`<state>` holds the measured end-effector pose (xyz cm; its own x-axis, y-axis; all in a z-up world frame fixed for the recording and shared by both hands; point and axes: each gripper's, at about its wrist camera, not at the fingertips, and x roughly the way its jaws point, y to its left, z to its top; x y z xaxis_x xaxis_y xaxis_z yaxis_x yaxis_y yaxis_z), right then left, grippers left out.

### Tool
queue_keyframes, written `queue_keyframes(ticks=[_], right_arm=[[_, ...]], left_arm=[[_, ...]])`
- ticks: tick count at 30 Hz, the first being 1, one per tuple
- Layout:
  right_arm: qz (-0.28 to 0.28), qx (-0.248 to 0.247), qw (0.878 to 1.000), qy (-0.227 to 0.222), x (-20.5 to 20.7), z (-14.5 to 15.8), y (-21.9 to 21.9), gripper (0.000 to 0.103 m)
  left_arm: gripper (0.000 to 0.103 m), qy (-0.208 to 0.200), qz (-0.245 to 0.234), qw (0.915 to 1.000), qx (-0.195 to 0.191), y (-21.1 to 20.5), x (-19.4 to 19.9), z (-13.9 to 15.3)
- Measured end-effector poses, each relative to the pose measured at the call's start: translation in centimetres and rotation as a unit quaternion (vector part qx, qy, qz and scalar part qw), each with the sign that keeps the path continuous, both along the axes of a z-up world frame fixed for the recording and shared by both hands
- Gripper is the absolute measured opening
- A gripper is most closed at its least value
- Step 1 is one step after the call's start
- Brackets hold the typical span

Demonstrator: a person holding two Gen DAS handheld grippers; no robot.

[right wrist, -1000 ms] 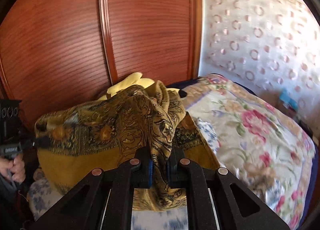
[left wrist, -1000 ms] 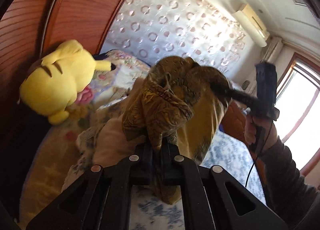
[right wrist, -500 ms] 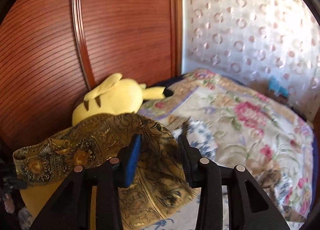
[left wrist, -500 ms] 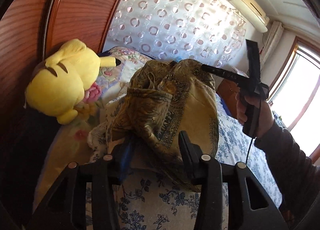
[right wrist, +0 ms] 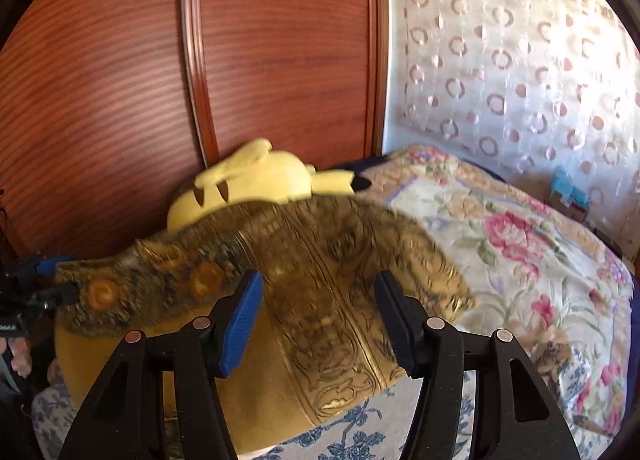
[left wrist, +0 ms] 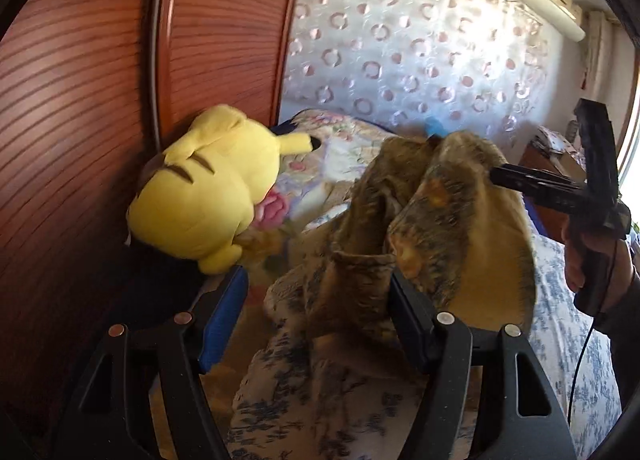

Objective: Fold small clothes

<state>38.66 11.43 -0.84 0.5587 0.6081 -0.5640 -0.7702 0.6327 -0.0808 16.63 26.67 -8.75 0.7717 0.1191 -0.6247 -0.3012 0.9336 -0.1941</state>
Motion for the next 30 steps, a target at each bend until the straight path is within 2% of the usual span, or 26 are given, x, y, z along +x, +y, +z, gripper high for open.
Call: queue_keyframes(ticks=[3, 7, 11, 13, 15, 19, 30], right_arm=[[-0.007, -0.002, 1.000, 0.012, 0.8, -0.6, 0.6, 0.060], [-0.015, -0.002, 1.000, 0.013, 0.4, -0.3, 1.0, 0.060], [-0.018, 0.011, 1.000, 0.012, -1.1, 0.6, -1.1, 0.061], [-0.018, 0.018, 1.000, 0.013, -2.3, 0.7, -1.9, 0.061], [-0.019, 0.024, 0.999, 0.011, -3.7, 0.8, -3.0, 0.061], [-0.021, 0.036, 0.999, 0.005, -6.5, 1.2, -5.0, 0.061], [-0.064, 0.063, 0.996, -0.020, -14.8, 2.1, -13.1, 0.063]], left_arm=[[0.070, 0.010, 0.000, 0.9999, -0.012, 0.3, -0.5, -0.7], [0.070, -0.002, -0.008, 0.9999, 0.009, -0.7, -1.3, 0.4], [0.070, -0.022, -0.028, 0.9991, 0.021, -2.2, -2.1, 2.1], [0.070, -0.025, -0.047, 0.9981, 0.031, -3.3, -2.3, 2.7], [0.078, -0.023, -0.066, 0.9964, 0.048, -4.9, -2.3, 3.2], [0.081, -0.021, -0.097, 0.9926, 0.069, -8.1, -2.5, 3.5], [0.082, -0.045, -0.169, 0.9822, 0.069, -16.9, -4.1, 5.2]])
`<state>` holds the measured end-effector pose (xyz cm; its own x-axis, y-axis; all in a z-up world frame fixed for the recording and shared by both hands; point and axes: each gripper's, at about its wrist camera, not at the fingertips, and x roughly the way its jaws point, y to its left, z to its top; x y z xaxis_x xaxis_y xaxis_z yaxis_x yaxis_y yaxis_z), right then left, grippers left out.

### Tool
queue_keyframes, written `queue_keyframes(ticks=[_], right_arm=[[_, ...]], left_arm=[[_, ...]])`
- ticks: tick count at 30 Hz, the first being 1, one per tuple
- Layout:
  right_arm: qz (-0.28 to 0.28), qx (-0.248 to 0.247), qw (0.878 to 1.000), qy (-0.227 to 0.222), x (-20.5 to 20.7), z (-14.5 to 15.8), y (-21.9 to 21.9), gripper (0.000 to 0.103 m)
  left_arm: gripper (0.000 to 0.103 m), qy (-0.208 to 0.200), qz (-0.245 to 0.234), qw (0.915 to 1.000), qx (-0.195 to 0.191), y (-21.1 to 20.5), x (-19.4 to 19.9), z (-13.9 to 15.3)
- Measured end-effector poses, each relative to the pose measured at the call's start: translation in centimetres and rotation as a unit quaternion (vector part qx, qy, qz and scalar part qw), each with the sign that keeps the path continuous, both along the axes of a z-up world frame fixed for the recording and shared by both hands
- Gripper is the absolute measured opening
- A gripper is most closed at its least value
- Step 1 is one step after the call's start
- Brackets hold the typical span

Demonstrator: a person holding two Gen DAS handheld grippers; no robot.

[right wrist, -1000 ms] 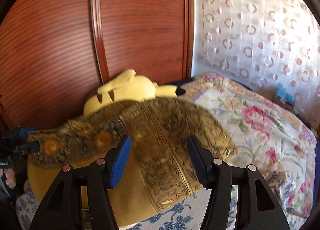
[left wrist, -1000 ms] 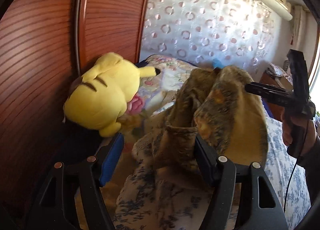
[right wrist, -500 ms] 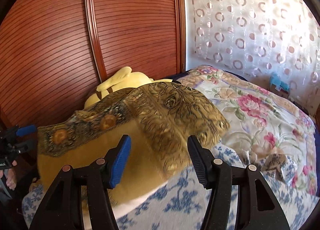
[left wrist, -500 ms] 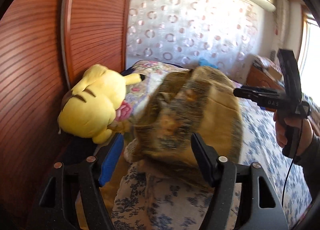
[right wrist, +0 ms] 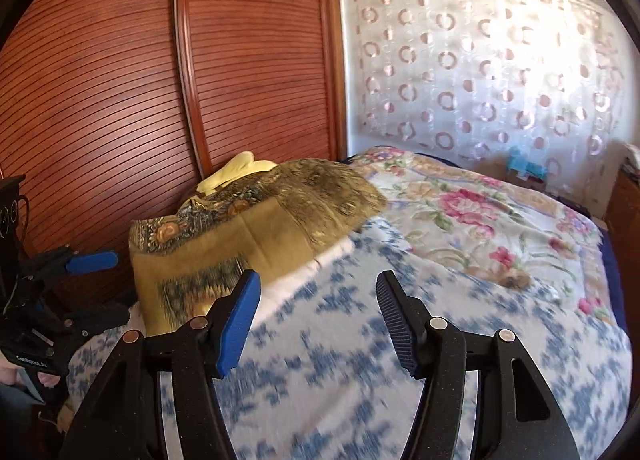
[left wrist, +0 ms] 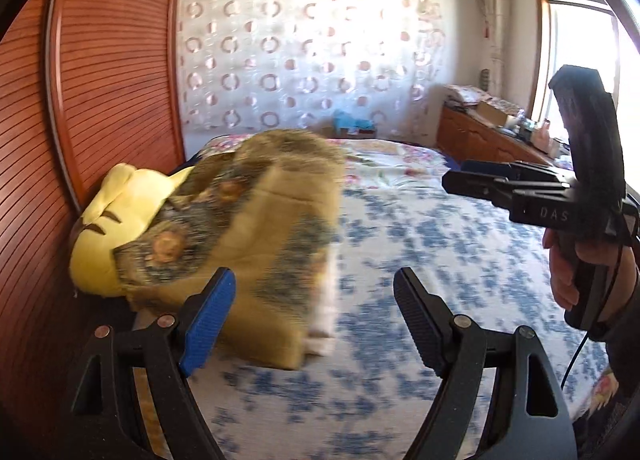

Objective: Fold small clothes

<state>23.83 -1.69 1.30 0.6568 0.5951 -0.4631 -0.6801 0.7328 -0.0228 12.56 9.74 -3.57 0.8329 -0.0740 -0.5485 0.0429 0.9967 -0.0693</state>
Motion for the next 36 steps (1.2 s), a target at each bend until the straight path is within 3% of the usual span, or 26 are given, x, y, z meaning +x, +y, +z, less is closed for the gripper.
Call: queue_keyframes(ticks=[5, 7, 17, 25, 36], right_arm=[[-0.033, 0.009, 0.999, -0.005, -3.5, 0.0, -4.0, 0.067], [-0.045, 0.015, 0.999, -0.005, -4.9, -0.1, -5.5, 0.075], [-0.108, 0.040, 0.993, -0.014, -12.2, -0.2, -11.7, 0.081], [-0.170, 0.054, 0.983, -0.032, -18.2, 0.8, -15.2, 0.081], [-0.216, 0.065, 0.973, -0.057, -22.8, 1.8, -17.4, 0.081]], left_arm=[[0.082, -0.001, -0.017, 0.9998, 0.012, -3.6, -0.6, 0.6], [0.082, -0.005, -0.022, 0.9995, 0.019, -5.0, -0.9, 0.8], [0.082, -0.025, -0.039, 0.9982, 0.038, -11.1, -2.8, 1.4], [0.082, -0.035, -0.054, 0.9970, 0.042, -13.5, -4.0, 3.2], [0.082, -0.050, -0.042, 0.9975, 0.027, -13.9, -5.9, 5.6]])
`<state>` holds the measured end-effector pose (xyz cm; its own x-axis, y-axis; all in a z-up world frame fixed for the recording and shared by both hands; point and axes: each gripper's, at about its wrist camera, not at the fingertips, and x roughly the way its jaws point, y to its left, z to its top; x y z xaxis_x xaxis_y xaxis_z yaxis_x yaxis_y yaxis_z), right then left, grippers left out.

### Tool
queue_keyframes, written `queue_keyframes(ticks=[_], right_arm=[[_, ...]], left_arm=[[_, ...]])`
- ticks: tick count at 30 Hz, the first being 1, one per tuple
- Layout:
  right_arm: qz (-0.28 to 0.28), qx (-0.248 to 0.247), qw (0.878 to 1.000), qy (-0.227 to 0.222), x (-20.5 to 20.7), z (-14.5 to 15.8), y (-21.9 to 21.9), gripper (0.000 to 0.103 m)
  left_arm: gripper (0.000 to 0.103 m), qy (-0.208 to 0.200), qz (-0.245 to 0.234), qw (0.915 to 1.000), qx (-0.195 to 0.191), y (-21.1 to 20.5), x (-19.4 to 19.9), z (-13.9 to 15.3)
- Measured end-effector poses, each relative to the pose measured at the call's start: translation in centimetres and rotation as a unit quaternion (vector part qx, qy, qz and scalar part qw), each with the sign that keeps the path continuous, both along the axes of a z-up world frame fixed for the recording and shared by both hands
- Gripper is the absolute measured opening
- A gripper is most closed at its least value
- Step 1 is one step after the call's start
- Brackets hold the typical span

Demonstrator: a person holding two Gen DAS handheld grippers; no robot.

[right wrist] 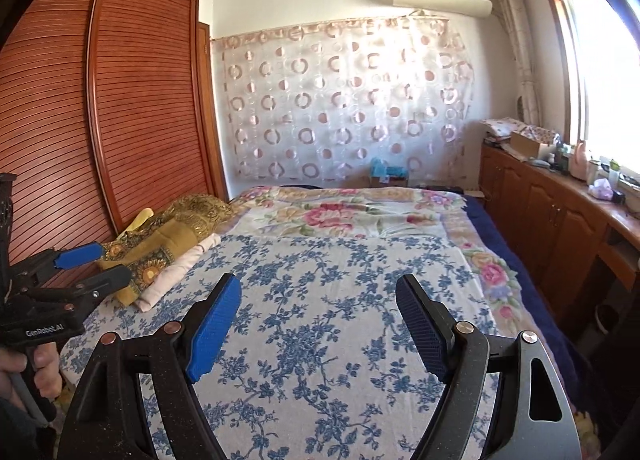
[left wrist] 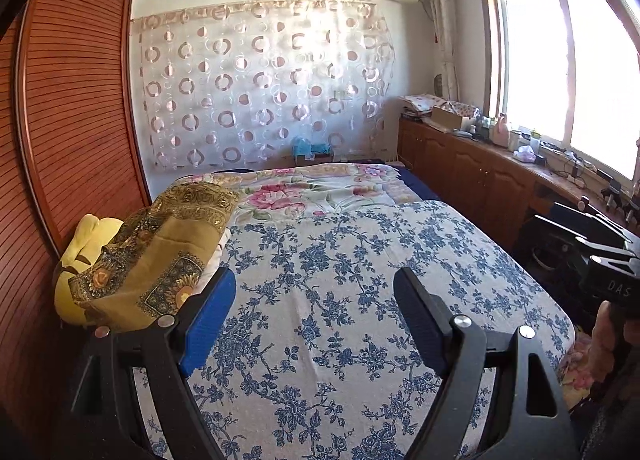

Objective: Fold small clothes

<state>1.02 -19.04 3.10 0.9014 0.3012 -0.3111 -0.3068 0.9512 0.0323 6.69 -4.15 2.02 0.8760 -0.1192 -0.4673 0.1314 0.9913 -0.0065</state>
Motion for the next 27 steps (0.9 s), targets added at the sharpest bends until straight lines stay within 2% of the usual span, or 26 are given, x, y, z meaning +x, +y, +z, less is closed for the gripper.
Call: queue_keyframes(ticks=[27], right_arm=[[0.001, -0.005, 1.000, -0.004, 0.7, -0.6, -0.6, 0.081]], left_arm=[[0.082, -0.012, 0.009, 0.9998, -0.010, 0.4, -0.5, 0.4]])
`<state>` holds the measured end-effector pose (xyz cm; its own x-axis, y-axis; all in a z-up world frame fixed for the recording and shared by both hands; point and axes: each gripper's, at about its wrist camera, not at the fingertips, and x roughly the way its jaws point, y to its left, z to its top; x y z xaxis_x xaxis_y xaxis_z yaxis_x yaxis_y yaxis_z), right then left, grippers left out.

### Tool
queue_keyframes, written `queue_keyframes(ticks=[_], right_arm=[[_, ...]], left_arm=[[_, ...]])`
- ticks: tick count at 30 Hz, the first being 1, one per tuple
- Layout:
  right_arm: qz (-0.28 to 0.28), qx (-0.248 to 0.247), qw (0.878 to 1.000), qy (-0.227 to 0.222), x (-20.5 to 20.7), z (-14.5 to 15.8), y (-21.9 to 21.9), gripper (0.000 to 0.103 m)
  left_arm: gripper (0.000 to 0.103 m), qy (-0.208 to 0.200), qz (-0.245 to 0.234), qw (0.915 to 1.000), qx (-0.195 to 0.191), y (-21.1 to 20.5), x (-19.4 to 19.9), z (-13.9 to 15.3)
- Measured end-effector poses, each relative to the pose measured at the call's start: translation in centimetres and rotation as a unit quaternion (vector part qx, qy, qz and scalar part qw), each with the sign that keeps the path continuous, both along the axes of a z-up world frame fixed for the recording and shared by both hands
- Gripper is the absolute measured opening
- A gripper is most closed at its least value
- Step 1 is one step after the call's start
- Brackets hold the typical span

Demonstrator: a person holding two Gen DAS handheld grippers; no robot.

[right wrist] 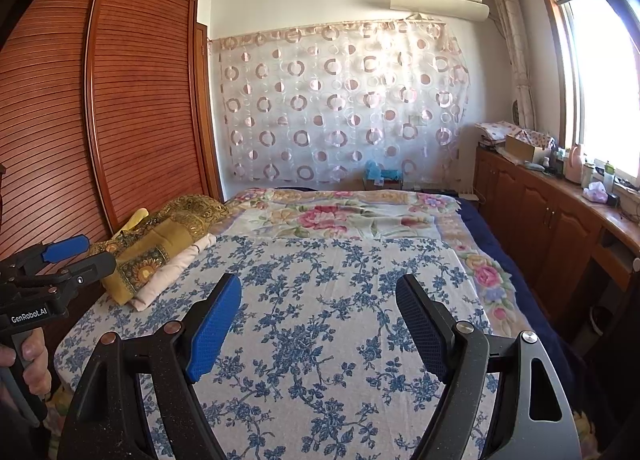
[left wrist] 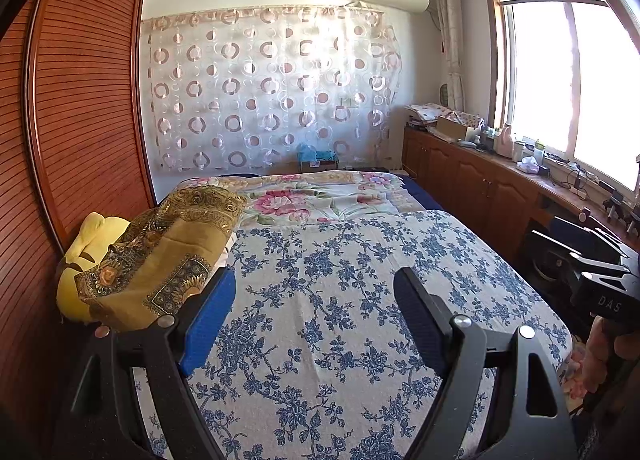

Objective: Fold small clothes

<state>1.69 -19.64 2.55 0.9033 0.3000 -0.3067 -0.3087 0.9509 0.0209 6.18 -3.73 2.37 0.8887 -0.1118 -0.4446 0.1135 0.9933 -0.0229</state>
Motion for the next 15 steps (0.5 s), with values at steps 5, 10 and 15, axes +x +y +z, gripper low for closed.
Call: queue_keyframes(ticks=[5, 10, 15], right_arm=[[0.000, 0.000, 1.000, 0.000, 0.07, 0.00, -0.13, 0.081], [0.001, 0.000, 1.000, 0.000, 0.11, 0.00, -0.23, 0.081], [0.001, 0.000, 1.000, 0.000, 0.09, -0.02, -0.27, 0.081]], left_arm=[[0.082, -0.001, -0.001, 1.0000, -0.001, -0.03, -0.06, 0.01], [0.082, -0.001, -0.001, 1.0000, -0.001, -0.07, -0.05, -0.02], [0.082, -0.001, -0.001, 1.0000, -0.001, -0.13, -0.10, -0.01]])
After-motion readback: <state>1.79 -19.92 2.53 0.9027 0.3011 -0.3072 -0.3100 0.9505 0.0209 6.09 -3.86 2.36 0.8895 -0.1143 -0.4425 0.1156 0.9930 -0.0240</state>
